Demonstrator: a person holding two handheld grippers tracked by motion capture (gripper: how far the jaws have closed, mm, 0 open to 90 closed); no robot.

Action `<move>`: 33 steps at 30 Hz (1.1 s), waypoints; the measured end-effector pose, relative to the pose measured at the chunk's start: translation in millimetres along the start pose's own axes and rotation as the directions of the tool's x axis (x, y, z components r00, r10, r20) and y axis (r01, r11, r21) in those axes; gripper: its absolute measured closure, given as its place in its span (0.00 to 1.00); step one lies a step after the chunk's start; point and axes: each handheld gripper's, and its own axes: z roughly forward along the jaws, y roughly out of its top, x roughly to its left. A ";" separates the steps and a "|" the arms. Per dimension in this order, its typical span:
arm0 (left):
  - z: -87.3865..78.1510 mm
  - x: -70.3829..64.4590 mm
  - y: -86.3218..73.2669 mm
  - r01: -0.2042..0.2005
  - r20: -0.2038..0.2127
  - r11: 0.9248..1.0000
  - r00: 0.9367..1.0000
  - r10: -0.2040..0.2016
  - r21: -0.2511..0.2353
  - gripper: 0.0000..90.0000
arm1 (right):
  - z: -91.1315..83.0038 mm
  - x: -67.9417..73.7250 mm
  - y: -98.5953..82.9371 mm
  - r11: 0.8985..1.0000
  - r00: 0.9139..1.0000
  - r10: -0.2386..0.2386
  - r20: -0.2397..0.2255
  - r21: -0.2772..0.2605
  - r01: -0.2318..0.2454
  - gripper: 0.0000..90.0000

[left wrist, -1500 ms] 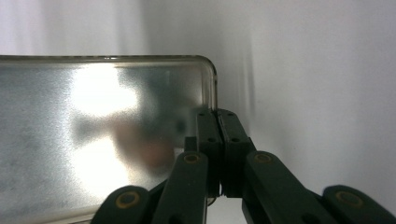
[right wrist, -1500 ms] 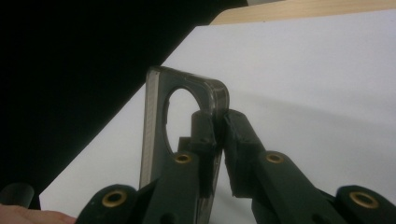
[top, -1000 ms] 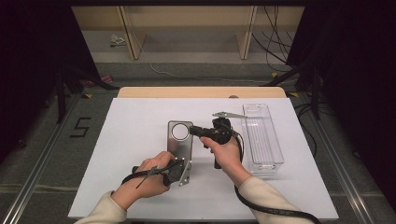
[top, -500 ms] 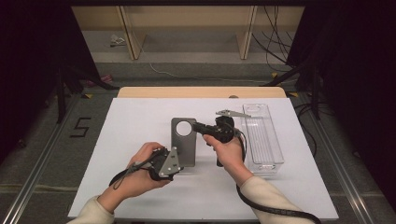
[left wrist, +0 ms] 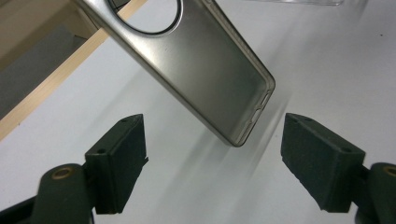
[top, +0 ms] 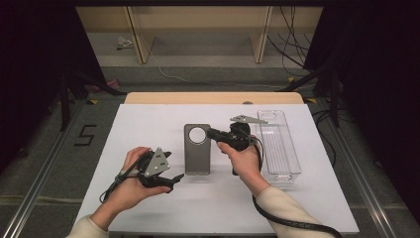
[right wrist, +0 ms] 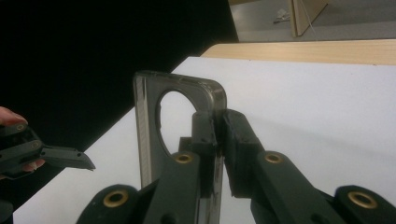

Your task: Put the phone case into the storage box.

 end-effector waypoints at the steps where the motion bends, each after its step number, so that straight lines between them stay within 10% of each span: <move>1: -0.4 0.4 -1.4 0.004 -0.001 1.000 1.000 -0.004 0.001 0.23 | -0.1 -0.1 0.1 1.000 1.000 -0.002 0.001 0.000 0.002 0.93; 15: -2.6 6.9 -16.4 0.154 -0.029 0.986 0.987 -0.156 -0.066 0.23 | -2.9 0.4 1.9 1.000 1.000 -0.027 0.011 -0.009 0.027 0.93; 33: -4.1 11.9 -22.0 0.198 -0.037 0.977 0.979 -0.202 -0.081 0.21 | -7.0 0.8 6.1 0.998 0.998 -0.054 0.021 -0.017 0.054 0.93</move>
